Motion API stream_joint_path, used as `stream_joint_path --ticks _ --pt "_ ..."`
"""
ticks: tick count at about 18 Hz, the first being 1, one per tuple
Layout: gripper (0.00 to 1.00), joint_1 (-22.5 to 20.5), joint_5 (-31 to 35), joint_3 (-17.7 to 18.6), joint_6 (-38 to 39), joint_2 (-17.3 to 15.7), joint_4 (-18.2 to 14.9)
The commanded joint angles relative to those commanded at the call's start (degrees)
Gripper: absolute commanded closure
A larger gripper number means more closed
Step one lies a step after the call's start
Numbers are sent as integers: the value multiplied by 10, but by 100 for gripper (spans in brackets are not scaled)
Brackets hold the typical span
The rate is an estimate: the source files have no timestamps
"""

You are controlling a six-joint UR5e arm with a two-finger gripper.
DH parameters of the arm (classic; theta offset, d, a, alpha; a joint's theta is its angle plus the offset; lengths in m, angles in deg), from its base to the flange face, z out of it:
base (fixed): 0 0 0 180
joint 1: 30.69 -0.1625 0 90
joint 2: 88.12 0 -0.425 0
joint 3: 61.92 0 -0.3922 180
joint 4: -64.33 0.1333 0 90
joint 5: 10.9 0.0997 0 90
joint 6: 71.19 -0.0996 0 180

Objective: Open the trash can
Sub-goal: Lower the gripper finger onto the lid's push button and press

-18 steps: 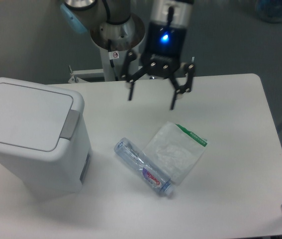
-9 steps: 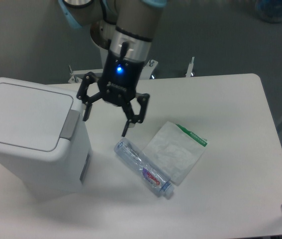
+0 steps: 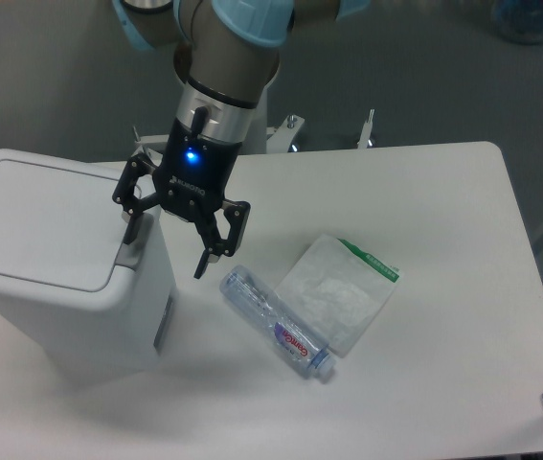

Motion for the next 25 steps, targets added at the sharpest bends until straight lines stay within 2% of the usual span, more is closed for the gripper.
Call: stream_joint_path --ticks 25 --pt "0 -11 2 18 -7 3 2"
